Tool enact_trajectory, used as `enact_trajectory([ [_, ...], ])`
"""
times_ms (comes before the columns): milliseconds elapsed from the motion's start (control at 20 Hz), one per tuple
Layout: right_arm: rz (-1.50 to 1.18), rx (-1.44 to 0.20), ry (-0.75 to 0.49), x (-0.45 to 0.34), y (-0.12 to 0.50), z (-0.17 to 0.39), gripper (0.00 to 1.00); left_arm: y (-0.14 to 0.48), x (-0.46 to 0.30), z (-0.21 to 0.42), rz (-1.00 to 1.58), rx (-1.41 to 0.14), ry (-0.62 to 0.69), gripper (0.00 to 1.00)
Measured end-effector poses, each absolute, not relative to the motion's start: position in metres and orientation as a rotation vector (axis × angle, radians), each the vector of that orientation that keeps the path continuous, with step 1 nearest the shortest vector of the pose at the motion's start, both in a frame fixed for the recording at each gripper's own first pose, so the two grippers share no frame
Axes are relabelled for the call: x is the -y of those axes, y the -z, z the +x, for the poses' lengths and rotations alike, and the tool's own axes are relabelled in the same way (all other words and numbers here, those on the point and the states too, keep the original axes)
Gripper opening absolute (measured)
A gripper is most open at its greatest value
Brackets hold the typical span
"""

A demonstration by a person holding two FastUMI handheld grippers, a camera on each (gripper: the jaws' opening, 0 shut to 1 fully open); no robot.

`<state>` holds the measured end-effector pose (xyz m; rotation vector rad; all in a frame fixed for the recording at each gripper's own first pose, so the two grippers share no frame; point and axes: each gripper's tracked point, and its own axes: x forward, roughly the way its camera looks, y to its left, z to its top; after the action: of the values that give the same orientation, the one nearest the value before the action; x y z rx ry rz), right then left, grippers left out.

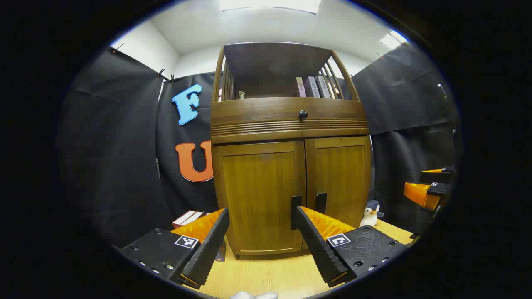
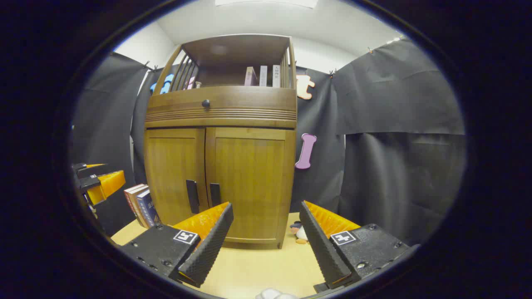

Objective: Open the right door of the double-door shoe cabinet with the right hand, and open the left door with the left hand.

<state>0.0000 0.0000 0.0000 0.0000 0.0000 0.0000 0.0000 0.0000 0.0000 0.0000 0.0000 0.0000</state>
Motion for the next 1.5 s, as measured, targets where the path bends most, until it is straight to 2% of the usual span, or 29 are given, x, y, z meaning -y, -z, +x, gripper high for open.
enact_trajectory([
  [700, -0.009, -0.011, -0.043, -0.016, 0.013, 0.041, 1.00, -0.001, -0.010, -0.002, -0.016, -0.017, -0.022, 0.96],
  [1150, -0.009, -0.005, -0.093, -0.060, 0.036, 0.118, 1.00, 0.008, -0.032, -0.032, -0.002, -0.031, -0.038, 0.96],
  [1500, -0.052, -0.072, -0.157, -0.114, 0.062, 0.193, 1.00, 0.006, -0.048, -0.054, -0.009, -0.021, -0.076, 0.96],
])
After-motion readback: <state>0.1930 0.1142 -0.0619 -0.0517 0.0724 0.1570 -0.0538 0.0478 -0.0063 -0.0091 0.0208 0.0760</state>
